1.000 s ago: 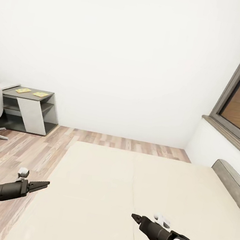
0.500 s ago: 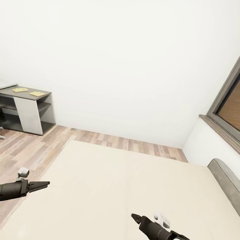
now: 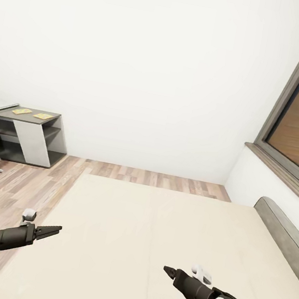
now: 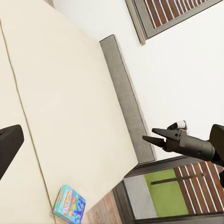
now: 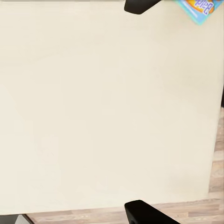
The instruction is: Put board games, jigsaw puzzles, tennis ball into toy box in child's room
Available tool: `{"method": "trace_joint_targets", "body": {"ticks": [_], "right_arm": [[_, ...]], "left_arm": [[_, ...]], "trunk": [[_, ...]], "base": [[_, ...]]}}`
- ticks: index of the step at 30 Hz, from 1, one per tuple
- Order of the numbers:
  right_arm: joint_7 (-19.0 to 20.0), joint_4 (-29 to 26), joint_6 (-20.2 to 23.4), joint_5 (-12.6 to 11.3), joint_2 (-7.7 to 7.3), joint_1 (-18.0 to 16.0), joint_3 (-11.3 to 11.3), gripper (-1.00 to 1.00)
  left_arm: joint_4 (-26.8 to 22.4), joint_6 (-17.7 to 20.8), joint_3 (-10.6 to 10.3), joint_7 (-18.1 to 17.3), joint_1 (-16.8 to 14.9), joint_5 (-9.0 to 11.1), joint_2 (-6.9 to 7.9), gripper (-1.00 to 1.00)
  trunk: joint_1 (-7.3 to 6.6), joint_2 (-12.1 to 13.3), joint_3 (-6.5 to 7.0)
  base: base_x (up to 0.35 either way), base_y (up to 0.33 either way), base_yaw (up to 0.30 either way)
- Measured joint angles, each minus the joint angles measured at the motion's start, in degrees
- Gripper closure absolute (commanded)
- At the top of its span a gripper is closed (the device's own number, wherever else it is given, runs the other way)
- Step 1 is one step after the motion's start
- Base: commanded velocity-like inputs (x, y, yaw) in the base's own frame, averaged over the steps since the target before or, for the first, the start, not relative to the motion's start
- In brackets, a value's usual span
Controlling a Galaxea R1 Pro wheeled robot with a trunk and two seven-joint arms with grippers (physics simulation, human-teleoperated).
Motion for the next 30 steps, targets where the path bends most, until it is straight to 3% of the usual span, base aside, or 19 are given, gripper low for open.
{"method": "trace_joint_targets", "body": {"ticks": [19,30], "right_arm": [[-0.44,0.48,-0.38,0.12,0.15,-0.11,-0.08,-1.00],[-3.62,2.30,0.19,0.04,0.14,-2.17,0.02,-1.00]], "left_arm": [[-0.01,0.00,0.05,-0.09,0.00,-0.04,0.08,-1.00],[0.00,0.00,0.02,-0.25,0.00,0.03,0.12,-1.00]], "trunk": [[0.00,0.00,0.00],[0.00,0.01,0.00]], "base": [[0.000,-0.008,0.000],[0.000,0.000,0.000]]}}
